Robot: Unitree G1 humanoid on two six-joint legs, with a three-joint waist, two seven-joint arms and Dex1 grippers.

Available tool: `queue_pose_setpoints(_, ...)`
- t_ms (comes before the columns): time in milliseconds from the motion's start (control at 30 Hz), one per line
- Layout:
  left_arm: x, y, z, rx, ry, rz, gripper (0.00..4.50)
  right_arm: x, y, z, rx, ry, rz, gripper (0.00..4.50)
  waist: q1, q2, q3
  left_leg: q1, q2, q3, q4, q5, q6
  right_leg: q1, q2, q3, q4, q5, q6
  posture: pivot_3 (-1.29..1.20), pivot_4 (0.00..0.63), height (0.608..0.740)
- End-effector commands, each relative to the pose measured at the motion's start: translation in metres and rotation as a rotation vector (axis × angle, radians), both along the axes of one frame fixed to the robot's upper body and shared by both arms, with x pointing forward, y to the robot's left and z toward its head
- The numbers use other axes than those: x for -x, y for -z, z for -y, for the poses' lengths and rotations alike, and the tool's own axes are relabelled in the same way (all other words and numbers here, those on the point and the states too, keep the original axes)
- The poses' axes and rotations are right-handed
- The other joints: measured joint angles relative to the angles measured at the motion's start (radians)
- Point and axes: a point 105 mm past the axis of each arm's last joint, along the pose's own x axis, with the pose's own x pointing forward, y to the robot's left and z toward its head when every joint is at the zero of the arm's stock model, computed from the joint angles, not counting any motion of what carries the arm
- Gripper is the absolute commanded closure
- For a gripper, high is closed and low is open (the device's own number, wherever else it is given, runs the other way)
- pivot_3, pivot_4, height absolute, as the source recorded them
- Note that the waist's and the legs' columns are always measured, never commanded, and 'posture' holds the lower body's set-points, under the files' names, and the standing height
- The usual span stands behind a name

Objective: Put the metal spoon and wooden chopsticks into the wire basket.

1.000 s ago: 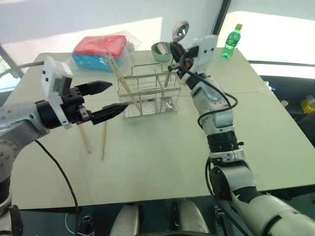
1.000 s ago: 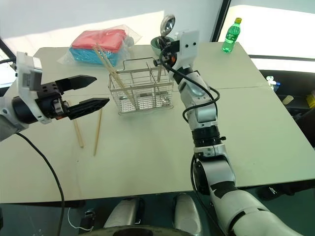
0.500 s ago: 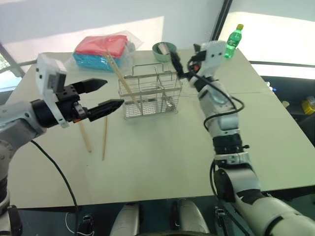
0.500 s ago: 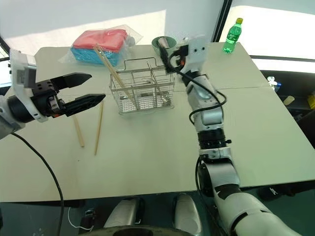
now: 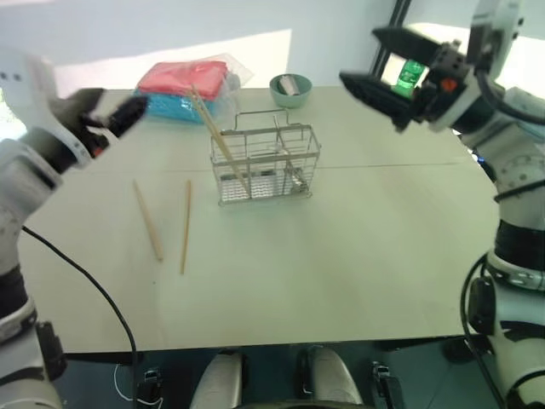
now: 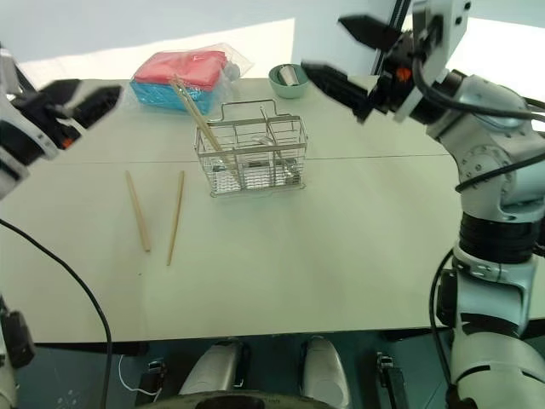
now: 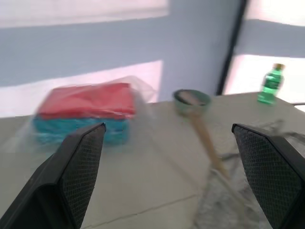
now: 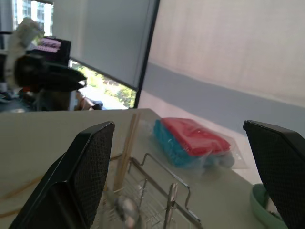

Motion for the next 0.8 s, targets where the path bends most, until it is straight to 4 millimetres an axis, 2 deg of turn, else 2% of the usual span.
queue_pose_setpoints(33,-0.005,0.033,-0.063,0.031,-0.399,-0.227,0.00,0.035,0.013,-0.008,0.106,-0.170,-0.006,0.03,-0.002,-0.001,0.000,0.000,0.000,0.000,0.000,0.000,0.000,0.001,0.000,0.000,-0.001,0.000,0.000,0.00,0.150,0.667)
queue_pose_setpoints(100,-0.012,0.053,-0.067,0.024,-0.424,-0.319,0.00,0.047,0.032,-0.008,0.162,-0.234,-0.079,0.03,-0.003,-0.001,0.000,0.000,-0.002,0.001,0.000,0.000,0.000,0.001,-0.002,0.000,0.000,0.000,0.001,0.00,0.150,0.667)
queue_pose_setpoints(233,-0.028,0.077,-0.063,0.066,-0.434,-0.446,0.00,0.060,0.050,-0.007,0.233,-0.281,-0.146,0.03,0.008,-0.007,0.002,-0.001,-0.003,0.001,0.001,0.000,-0.001,0.001,-0.005,0.000,-0.001,0.000,0.002,0.00,0.150,0.667)
queue_pose_setpoints(333,-0.042,0.099,-0.051,0.102,-0.385,-0.545,0.00,0.063,0.054,-0.008,0.233,-0.280,-0.152,0.03,0.019,-0.009,0.001,-0.001,-0.003,0.000,0.001,0.000,-0.002,0.001,-0.005,-0.001,-0.003,0.000,0.002,0.00,0.150,0.667)
queue_pose_setpoints(533,-0.066,0.123,-0.026,0.133,-0.297,-0.646,0.00,0.066,0.060,-0.014,0.193,-0.260,-0.171,0.03,0.024,-0.010,0.001,-0.001,-0.003,0.000,0.000,0.001,-0.003,0.002,-0.005,-0.001,-0.005,0.001,0.003,0.00,0.150,0.667)
queue_pose_setpoints(700,-0.076,0.143,-0.014,0.159,-0.296,-0.729,0.00,0.074,0.067,-0.016,0.181,-0.264,-0.202,0.03,0.020,-0.010,0.001,-0.003,-0.003,0.001,0.000,0.001,-0.003,0.002,-0.006,-0.001,-0.011,0.003,0.006,0.00,0.150,0.667)
queue_pose_setpoints(800,-0.079,0.148,-0.009,0.188,-0.297,-0.754,0.00,0.074,0.068,-0.016,0.168,-0.253,-0.207,0.03,0.019,-0.010,0.001,-0.003,-0.003,0.002,0.000,0.001,-0.003,0.003,-0.006,-0.001,-0.011,0.003,0.007,0.00,0.150,0.667)
